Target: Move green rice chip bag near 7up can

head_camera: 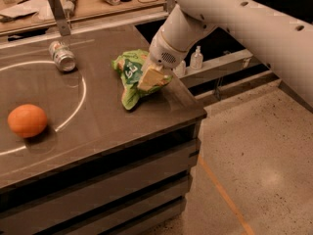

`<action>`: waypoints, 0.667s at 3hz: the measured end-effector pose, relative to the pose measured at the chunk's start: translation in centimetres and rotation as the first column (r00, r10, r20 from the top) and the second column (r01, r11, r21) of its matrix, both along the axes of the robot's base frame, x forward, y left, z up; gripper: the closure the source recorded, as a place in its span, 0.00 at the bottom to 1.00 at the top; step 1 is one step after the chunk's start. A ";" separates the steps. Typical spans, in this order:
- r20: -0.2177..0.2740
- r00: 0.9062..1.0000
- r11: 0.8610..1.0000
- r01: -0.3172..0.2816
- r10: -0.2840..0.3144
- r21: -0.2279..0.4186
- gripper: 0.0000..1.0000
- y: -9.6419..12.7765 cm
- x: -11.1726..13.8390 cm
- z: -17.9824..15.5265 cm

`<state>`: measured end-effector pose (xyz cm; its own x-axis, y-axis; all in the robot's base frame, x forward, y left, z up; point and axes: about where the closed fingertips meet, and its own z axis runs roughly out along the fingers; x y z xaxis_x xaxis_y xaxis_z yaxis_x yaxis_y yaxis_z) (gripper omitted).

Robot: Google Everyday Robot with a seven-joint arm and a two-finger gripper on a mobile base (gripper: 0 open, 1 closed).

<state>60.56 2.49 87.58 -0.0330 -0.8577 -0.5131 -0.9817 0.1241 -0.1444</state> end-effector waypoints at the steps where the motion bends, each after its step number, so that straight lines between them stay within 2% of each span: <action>1: 0.009 1.000 1.000 -0.006 0.006 0.006 1.00 0.1 0.0 0.0; 2: 0.034 0.999 0.996 0.011 -0.014 0.088 1.00 -0.9 1.2 0.8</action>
Offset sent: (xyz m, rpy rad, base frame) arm 0.0239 -0.0211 0.0184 0.1458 -0.0605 -0.0364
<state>61.79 1.59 88.37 -0.0243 -0.8088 -0.5876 -0.9745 0.1502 -0.1665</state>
